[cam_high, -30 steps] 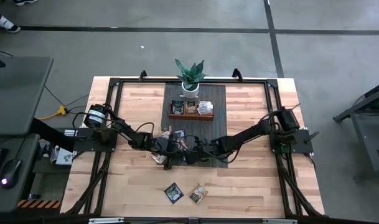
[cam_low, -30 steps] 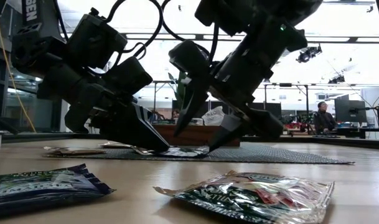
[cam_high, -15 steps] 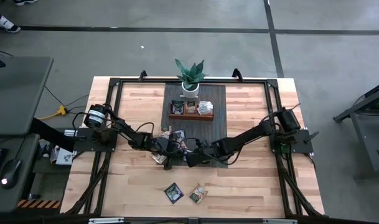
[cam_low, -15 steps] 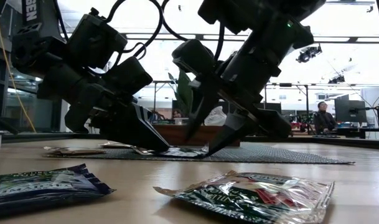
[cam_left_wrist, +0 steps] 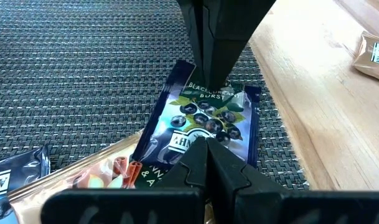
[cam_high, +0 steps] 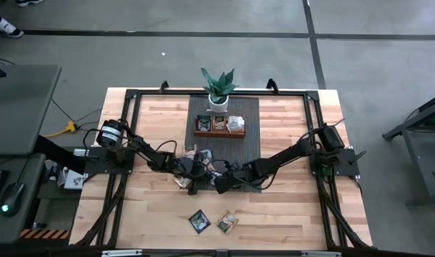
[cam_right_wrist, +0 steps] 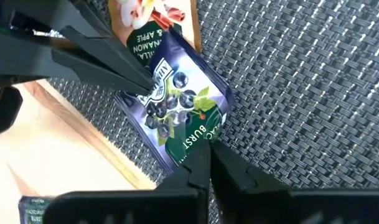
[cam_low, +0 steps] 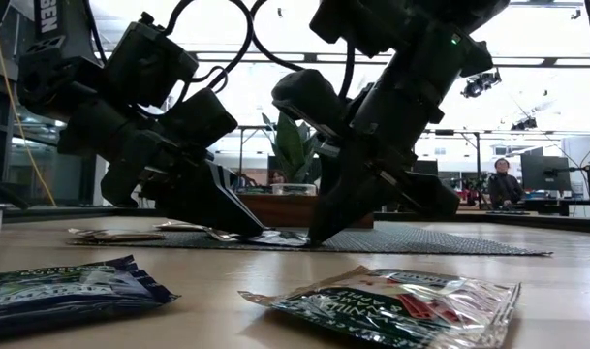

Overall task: Pick & Place Tea
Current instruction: Put the purple tea bag into the left section of the wooden organizer

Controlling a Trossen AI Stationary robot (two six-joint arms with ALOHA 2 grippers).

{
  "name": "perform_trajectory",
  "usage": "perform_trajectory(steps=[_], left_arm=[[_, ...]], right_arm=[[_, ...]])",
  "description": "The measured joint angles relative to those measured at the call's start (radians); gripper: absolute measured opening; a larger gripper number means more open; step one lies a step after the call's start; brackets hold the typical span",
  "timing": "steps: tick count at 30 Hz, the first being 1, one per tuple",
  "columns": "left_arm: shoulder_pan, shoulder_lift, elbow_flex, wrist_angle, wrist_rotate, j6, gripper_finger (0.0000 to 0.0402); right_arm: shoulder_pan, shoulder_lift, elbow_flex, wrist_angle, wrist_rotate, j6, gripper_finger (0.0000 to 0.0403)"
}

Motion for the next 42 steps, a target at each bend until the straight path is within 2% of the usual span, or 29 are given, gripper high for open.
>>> perform_trajectory(steps=[9, 14, 23, 30, 34, 42], left_arm=[[0.0, 0.0, 0.0, 0.004, 0.001, 0.0, 0.0], [0.001, -0.034, -0.001, -0.008, 0.04, 0.0, 0.0], [0.0, -0.146, -0.005, -0.091, 0.083, 0.0, 0.0], [0.0, -0.23, -0.003, -0.105, 0.138, 0.001, 0.0], [0.0, -0.255, -0.003, -0.113, 0.14, 0.01, 0.0], [0.0, -0.264, -0.003, -0.115, 0.138, 0.011, 0.0]], right_arm=[[0.0, 0.0, 0.0, 0.003, -0.01, -0.052, 0.0002], [0.0, -0.008, 0.0, 0.002, -0.013, -0.086, 0.0001], [0.0, -0.082, 0.002, -0.032, 0.009, -0.156, 0.0], [-0.001, -0.166, 0.006, -0.097, -0.012, -0.279, 0.0], [-0.001, -0.193, 0.08, -0.274, -0.011, -0.34, 0.0], [-0.002, -0.19, 0.34, -0.668, -0.018, -0.492, 0.0]])
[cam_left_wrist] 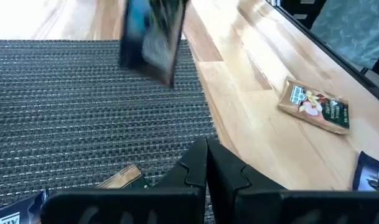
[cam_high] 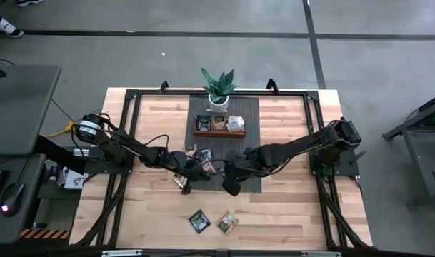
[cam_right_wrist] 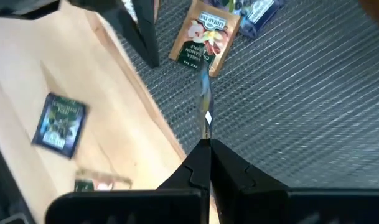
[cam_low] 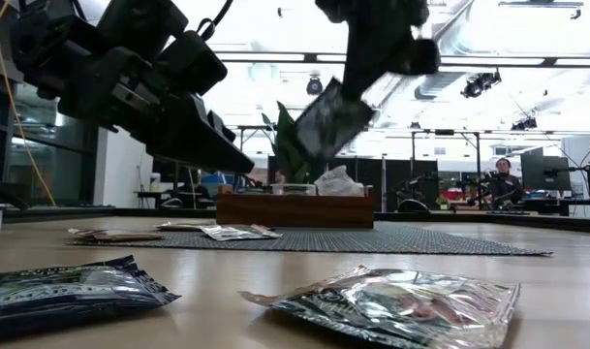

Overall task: Pick & Place Tea
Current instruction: Put the purple tea bag into the left section of the wooden organizer

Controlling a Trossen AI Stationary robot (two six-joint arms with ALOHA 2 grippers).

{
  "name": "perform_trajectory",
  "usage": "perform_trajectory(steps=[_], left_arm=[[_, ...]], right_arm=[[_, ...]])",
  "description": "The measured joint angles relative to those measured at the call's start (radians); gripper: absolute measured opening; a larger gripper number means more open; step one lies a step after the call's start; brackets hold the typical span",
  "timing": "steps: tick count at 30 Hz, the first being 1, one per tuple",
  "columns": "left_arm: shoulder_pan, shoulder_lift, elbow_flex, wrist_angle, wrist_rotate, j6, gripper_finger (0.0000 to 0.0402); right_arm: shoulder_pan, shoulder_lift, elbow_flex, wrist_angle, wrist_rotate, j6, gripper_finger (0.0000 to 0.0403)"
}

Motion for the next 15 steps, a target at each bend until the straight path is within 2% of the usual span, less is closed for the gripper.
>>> perform_trajectory(steps=[7, 15], left_arm=[[0.0, 0.0, 0.023, 0.034, 0.002, -0.004, 0.0], [0.0, -0.002, 0.118, 0.017, 0.001, 0.013, 0.0]], right_arm=[[-0.003, 0.0, 0.158, -0.181, -0.049, -0.11, 0.0], [-0.011, 0.013, 0.173, -0.241, -0.128, -0.181, 0.0]])
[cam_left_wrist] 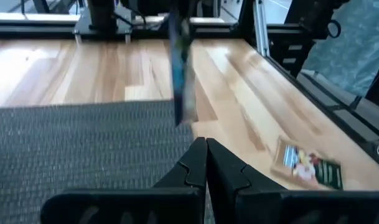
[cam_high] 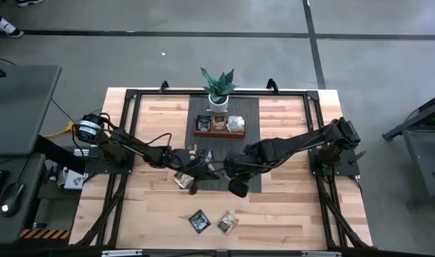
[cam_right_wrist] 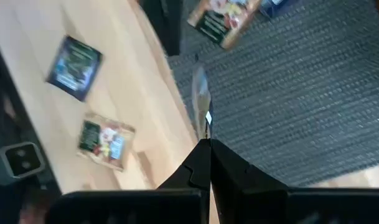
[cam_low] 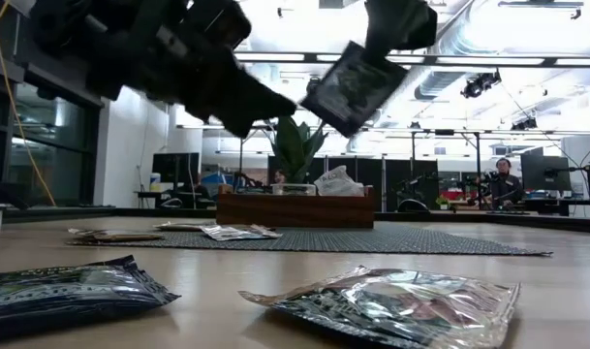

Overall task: Pick & Place Tea
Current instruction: Put the purple tea bag into the left section of the wooden organizer

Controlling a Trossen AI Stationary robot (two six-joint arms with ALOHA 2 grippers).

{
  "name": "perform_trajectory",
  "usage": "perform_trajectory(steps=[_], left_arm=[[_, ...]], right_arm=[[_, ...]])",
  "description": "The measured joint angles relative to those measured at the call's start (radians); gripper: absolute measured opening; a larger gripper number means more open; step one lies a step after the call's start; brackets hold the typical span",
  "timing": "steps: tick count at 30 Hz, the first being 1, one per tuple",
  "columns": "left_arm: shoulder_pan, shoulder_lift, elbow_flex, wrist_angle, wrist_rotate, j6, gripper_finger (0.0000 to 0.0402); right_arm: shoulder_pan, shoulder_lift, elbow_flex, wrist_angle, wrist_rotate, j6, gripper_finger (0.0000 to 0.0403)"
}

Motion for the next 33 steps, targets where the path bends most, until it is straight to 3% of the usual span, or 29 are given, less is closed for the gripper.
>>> perform_trajectory(steps=[7, 21, 33], left_arm=[[0.0, 0.0, 0.073, -0.045, -0.053, 0.004, 0.003], [0.001, 0.0, 0.139, -0.076, -0.085, 0.029, 0.0173], [0.0, 0.055, 0.217, -0.108, -0.057, 0.017, 0.0186]], right_arm=[[0.014, 0.019, -0.001, -0.052, -0.022, -0.028, 0.0], [0.039, 0.024, -0.001, -0.04, 0.033, -0.083, 0.0], [0.039, 0.024, -0.001, -0.029, 0.062, -0.122, 0.0]])
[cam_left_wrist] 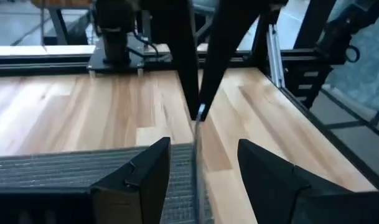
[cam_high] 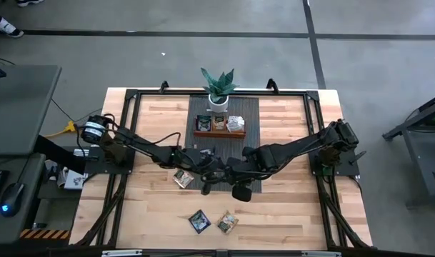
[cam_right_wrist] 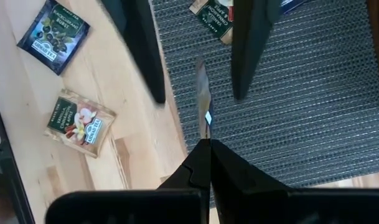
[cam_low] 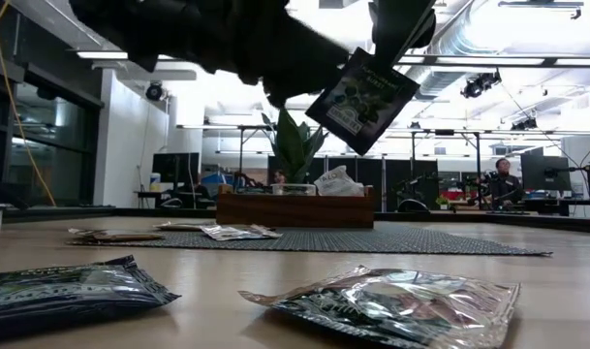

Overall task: Pick & Place Tea
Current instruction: Put the purple tea bag into the left section of the wooden organizer

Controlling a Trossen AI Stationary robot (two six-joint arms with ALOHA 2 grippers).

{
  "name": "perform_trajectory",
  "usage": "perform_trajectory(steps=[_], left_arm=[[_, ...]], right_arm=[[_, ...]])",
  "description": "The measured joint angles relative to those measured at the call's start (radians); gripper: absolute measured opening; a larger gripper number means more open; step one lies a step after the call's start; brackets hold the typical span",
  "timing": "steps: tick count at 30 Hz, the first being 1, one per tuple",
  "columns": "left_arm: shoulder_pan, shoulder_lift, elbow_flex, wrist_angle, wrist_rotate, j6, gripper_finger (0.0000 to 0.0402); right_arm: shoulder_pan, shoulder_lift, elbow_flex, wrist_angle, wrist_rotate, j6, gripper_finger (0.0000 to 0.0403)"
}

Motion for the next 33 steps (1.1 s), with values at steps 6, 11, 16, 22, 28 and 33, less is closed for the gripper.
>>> perform_trajectory(steps=[6, 11, 16, 22, 28, 33], left_arm=[[0.0, 0.044, 0.041, -0.038, -0.026, 0.0, 0.0186], [0.0, 0.041, 0.043, -0.03, -0.03, 0.005, 0.0185], [0.0, 0.041, 0.043, -0.013, -0.029, 0.008, 0.0151], [0.0, 0.041, 0.043, -0.011, -0.029, 0.009, 0.0077], [0.0, 0.042, 0.043, 0.01, -0.002, 0.016, 0.0006], [0.0, 0.041, 0.043, 0.007, 0.023, 0.015, 0.0002]], right_arm=[[0.001, 0.0, 0.0, 0.0, 0.004, 0.0, 0.0], [0.005, 0.0, 0.0, 0.001, 0.003, -0.001, 0.0], [0.005, 0.0, 0.0, 0.0, 0.004, -0.001, 0.0], [0.005, 0.0, 0.0, 0.001, 0.011, -0.001, 0.0], [0.005, -0.001, 0.0, 0.001, 0.011, -0.001, 0.0], [0.006, -0.001, 0.0, 0.006, 0.02, 0.002, 0.0]])
